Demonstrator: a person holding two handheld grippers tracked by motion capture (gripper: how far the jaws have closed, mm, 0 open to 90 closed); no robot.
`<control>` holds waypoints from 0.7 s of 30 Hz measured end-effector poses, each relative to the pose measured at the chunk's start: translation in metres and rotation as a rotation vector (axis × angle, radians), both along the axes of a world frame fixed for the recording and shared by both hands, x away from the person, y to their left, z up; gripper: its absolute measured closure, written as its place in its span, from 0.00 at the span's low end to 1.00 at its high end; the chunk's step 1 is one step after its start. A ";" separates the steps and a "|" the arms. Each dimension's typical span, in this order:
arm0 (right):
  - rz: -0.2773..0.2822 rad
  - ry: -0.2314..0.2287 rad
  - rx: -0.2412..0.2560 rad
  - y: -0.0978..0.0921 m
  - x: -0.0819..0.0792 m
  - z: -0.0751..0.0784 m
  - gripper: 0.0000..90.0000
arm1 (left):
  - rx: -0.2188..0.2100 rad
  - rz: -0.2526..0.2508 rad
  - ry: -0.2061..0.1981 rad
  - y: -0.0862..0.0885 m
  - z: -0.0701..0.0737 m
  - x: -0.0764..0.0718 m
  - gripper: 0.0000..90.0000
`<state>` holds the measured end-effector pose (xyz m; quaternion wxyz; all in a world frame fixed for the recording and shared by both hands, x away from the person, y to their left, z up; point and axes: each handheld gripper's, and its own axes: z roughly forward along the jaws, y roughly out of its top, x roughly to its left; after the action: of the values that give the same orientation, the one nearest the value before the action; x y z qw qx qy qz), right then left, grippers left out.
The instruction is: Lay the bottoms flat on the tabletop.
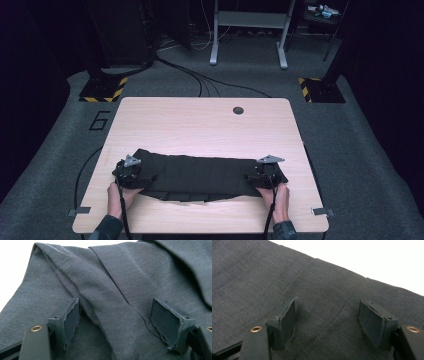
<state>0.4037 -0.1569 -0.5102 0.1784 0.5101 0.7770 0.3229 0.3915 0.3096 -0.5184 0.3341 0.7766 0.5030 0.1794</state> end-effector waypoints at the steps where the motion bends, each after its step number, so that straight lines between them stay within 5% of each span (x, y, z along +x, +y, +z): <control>1: -0.003 -0.009 0.000 -0.002 -0.001 -0.001 0.33 | -0.001 0.007 -0.016 -0.002 -0.001 -0.005 0.26; 7: -0.006 -0.024 -0.003 -0.007 -0.006 0.001 0.28 | -0.023 0.012 -0.035 -0.001 0.003 -0.020 0.26; 9: -0.008 -0.054 0.013 -0.017 -0.017 0.012 0.26 | -0.089 0.025 -0.071 0.007 0.017 -0.029 0.24; 11: -0.015 -0.071 0.023 -0.026 -0.029 0.018 0.25 | -0.119 0.005 -0.067 0.012 0.025 -0.037 0.23; 16: -0.033 -0.051 0.098 -0.043 -0.063 0.018 0.25 | -0.102 -0.047 -0.050 0.007 0.021 -0.061 0.25; 21: -0.014 -0.022 0.097 -0.035 -0.079 0.002 0.34 | -0.076 -0.049 -0.026 0.003 0.007 -0.069 0.40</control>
<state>0.3249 -0.1919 -0.5081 0.1642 0.5200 0.7548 0.3644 0.3222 0.3129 -0.5119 0.3742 0.7731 0.4859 0.1621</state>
